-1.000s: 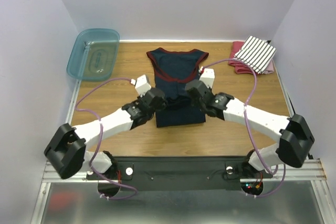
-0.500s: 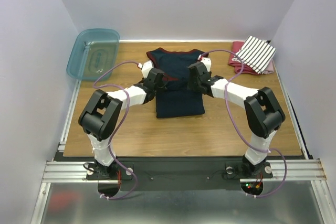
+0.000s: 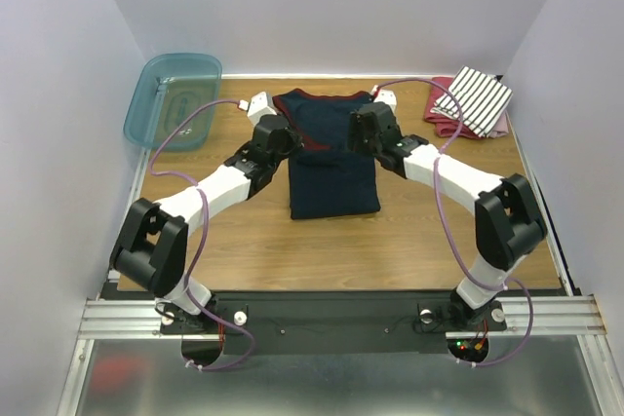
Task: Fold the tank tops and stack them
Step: Fold the tank top
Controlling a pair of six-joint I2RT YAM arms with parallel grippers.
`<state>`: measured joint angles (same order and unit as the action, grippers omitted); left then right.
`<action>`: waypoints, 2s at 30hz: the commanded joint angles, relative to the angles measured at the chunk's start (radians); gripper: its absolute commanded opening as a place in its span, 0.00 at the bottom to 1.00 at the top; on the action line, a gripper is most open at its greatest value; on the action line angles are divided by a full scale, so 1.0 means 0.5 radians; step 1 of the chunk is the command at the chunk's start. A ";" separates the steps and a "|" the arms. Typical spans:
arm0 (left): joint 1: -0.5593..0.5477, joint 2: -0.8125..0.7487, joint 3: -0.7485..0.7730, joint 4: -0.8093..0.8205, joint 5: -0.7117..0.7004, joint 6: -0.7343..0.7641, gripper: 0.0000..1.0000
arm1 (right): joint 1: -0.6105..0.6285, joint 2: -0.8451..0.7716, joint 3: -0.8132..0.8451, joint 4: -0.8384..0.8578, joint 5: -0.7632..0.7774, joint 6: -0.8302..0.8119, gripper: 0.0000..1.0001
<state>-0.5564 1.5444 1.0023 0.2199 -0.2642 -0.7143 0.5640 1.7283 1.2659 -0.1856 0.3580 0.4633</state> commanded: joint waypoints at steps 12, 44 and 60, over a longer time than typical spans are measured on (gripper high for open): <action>-0.206 0.359 0.023 0.186 0.292 -0.047 0.00 | 0.121 -0.303 -0.565 0.074 -0.274 0.184 0.48; -0.105 0.176 0.208 0.026 0.317 0.051 0.24 | 0.121 -0.072 -0.737 0.052 -0.164 0.202 0.64; -0.532 0.295 -0.707 0.434 0.237 -0.655 0.00 | 0.127 -0.459 -0.584 -0.129 -0.197 0.215 0.67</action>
<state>-0.8139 1.6672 0.6849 0.4118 -0.1143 -0.9871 0.6235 1.5299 0.9226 -0.2375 0.2562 0.5655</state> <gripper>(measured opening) 0.018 0.670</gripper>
